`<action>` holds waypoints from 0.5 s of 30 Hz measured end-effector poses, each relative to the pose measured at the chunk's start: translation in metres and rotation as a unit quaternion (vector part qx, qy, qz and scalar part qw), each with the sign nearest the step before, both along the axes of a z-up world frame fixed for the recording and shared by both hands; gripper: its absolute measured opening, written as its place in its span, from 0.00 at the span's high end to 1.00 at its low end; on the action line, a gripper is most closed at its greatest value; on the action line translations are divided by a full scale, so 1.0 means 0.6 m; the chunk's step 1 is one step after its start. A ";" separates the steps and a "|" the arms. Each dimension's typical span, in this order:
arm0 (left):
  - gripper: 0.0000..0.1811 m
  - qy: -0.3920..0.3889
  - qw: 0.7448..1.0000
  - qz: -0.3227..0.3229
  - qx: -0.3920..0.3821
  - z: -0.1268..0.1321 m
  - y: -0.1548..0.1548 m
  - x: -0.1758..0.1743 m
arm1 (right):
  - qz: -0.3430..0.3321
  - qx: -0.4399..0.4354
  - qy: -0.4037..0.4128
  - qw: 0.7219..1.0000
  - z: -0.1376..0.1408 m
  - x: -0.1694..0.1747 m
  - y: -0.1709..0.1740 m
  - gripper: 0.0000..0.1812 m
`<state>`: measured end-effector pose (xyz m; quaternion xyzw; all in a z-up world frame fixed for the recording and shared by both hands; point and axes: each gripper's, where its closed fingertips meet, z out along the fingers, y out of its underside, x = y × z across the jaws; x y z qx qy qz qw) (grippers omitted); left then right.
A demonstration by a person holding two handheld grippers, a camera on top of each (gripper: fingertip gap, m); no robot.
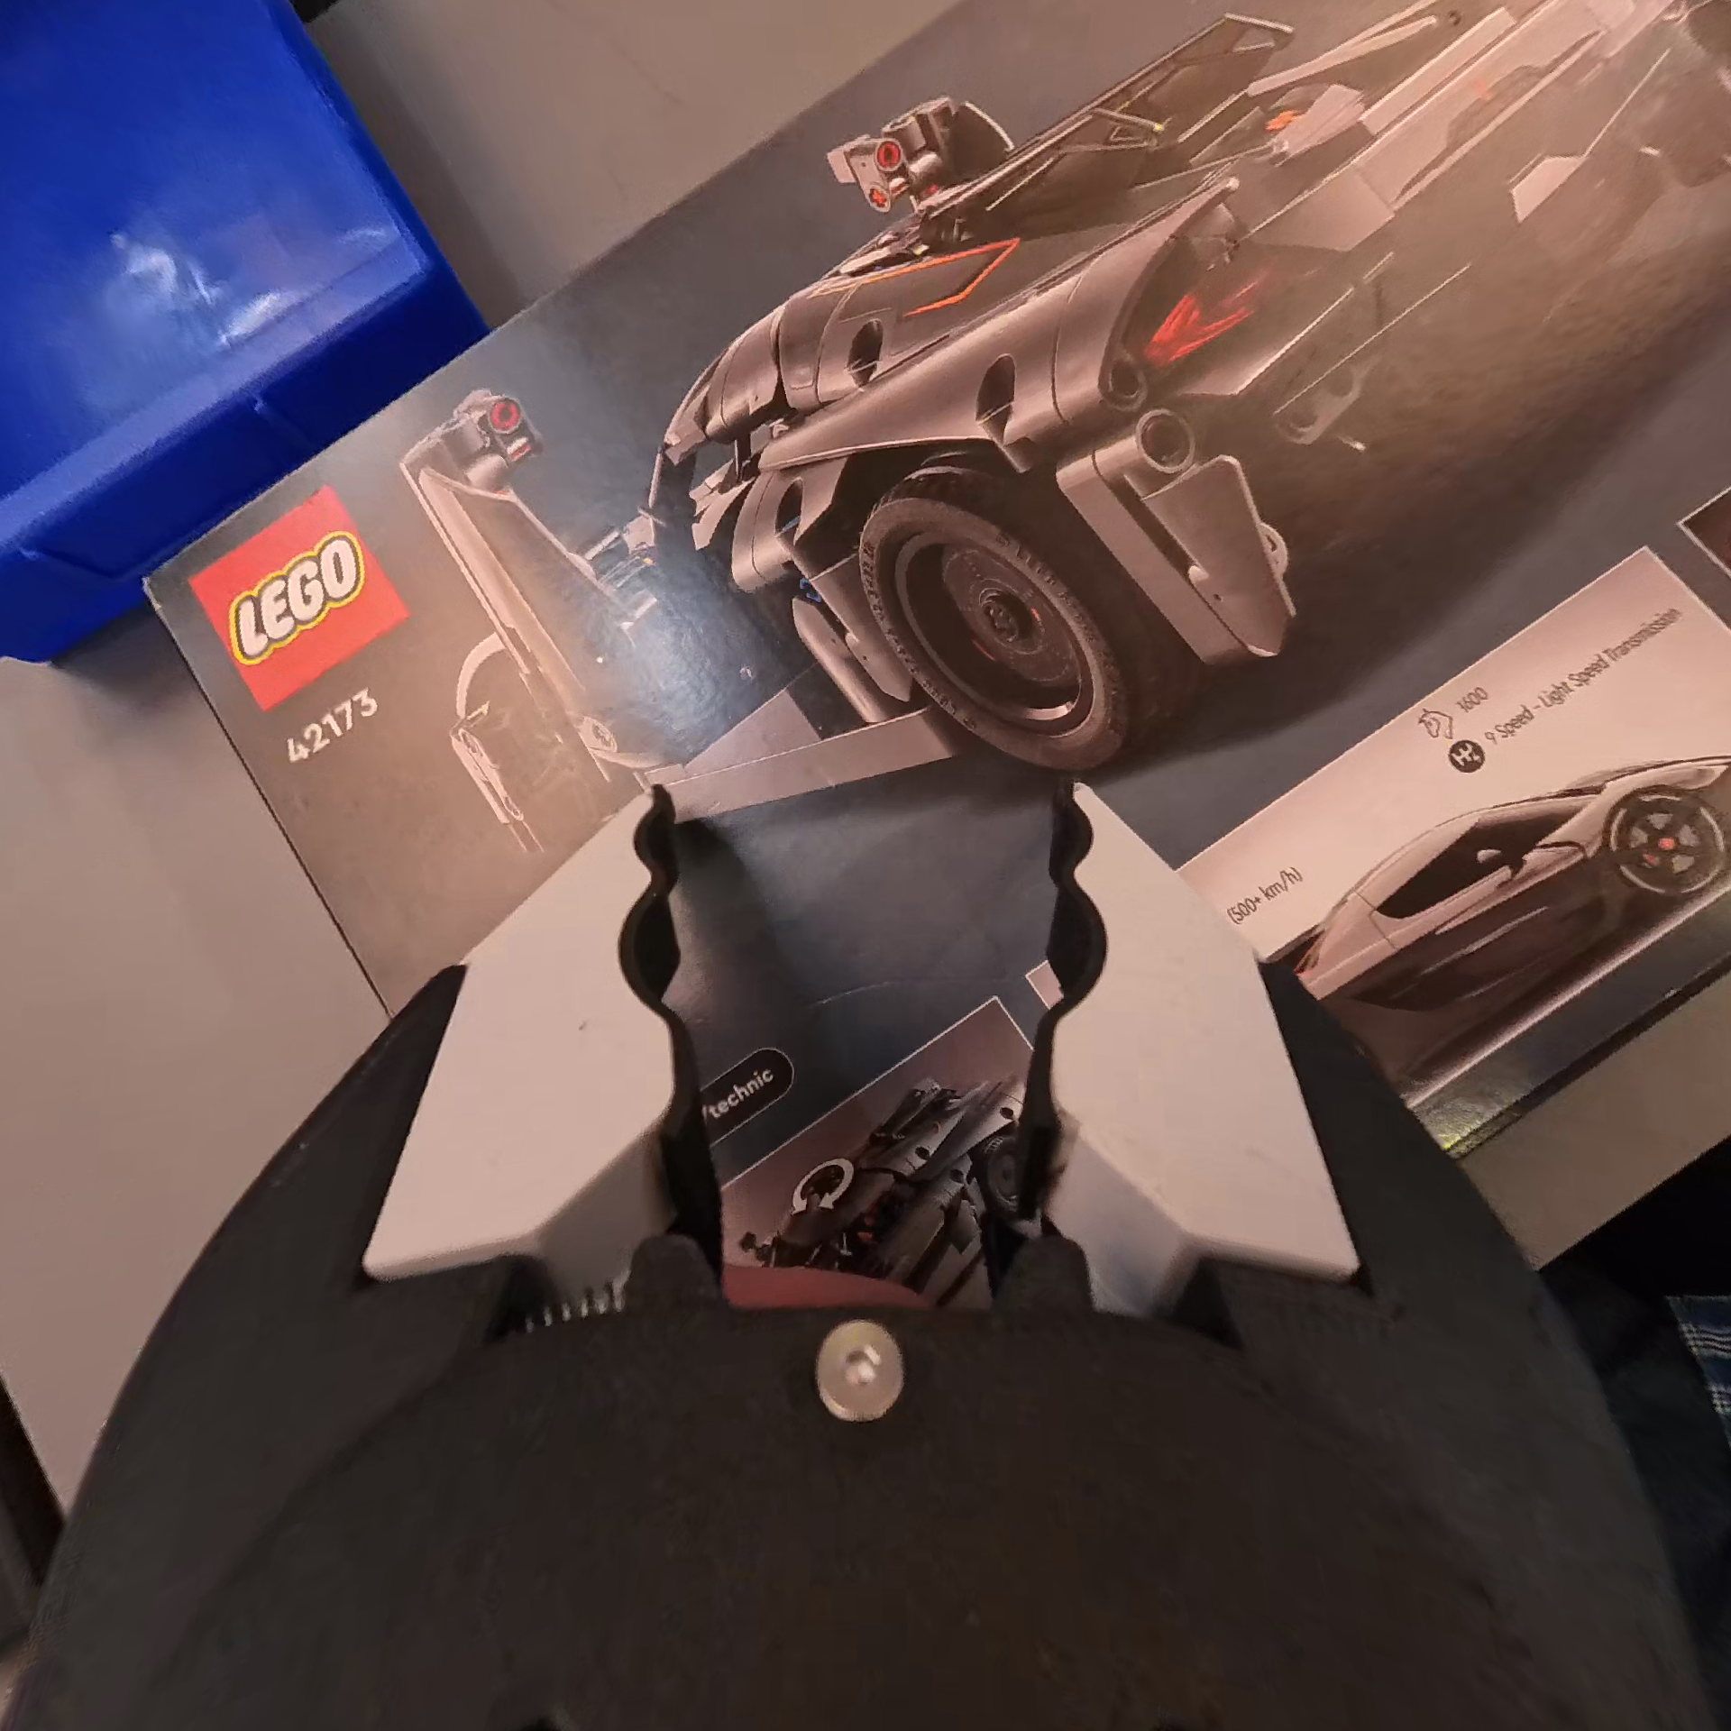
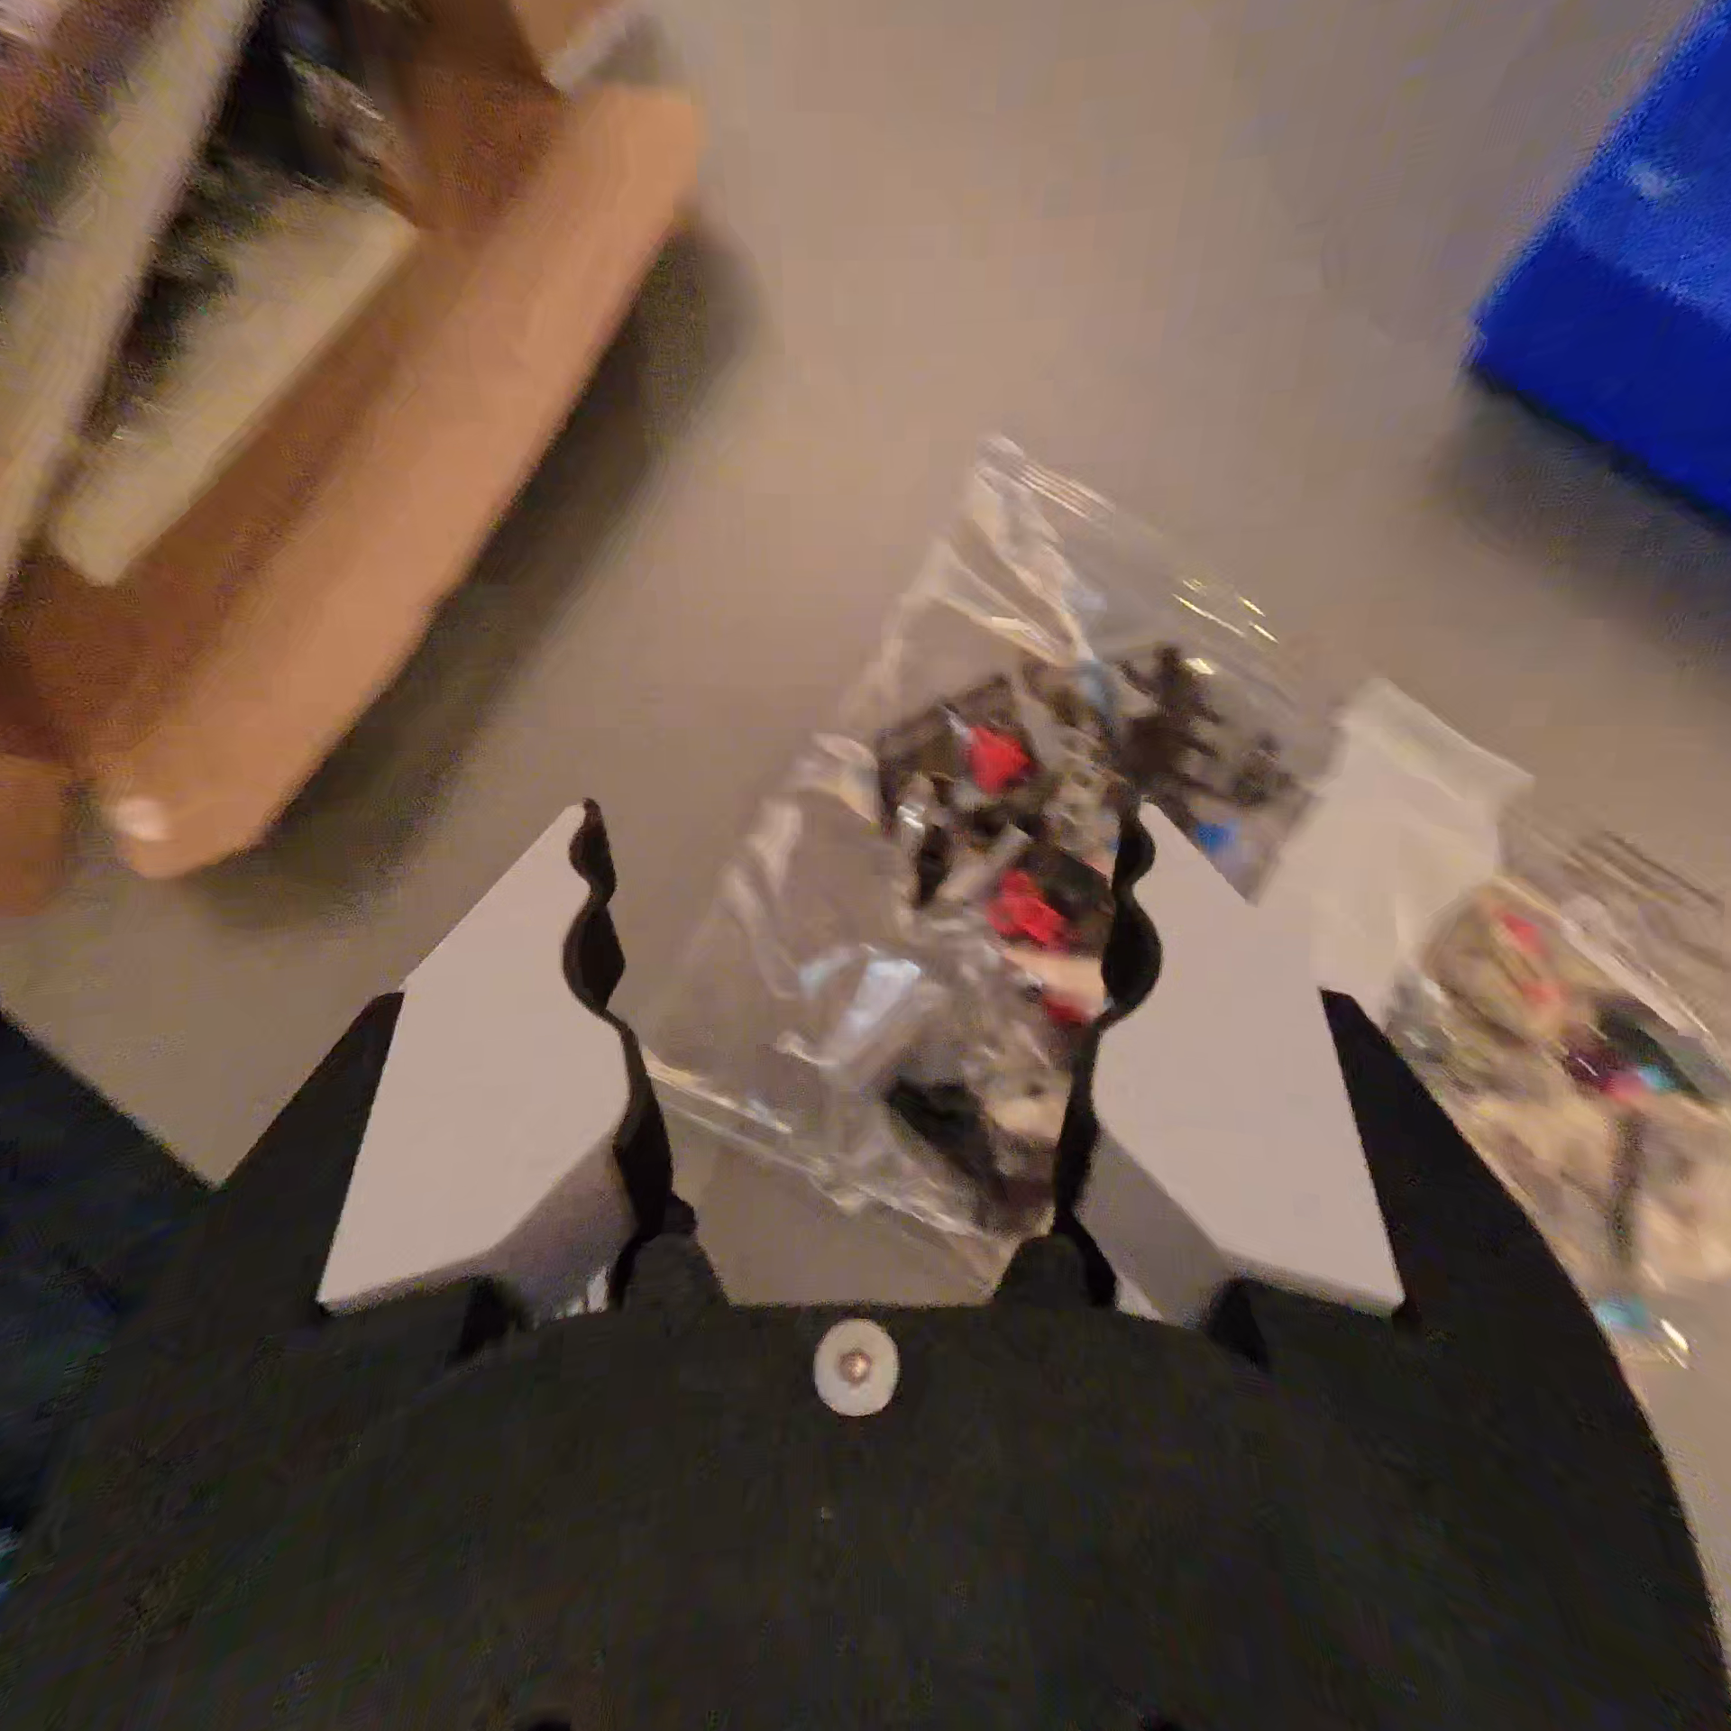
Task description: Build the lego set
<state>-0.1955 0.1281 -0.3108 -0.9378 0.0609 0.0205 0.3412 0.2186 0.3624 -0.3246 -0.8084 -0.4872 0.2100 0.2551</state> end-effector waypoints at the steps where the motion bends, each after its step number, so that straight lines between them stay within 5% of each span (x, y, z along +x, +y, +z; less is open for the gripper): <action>1: 0.57 0.003 1.000 -0.001 -0.004 0.000 0.000 0.001 | 0.032 -0.015 0.038 0.999 0.017 -0.040 -0.031 0.47; 7: 0.58 0.003 1.000 0.002 -0.012 -0.001 -0.001 0.002 | 0.115 -0.102 0.149 0.977 0.056 -0.227 -0.141 0.65; 15: 0.59 -0.020 1.000 0.005 -0.002 -0.004 -0.002 0.003 | 0.109 -0.071 0.081 0.988 -0.008 -0.339 -0.065 0.77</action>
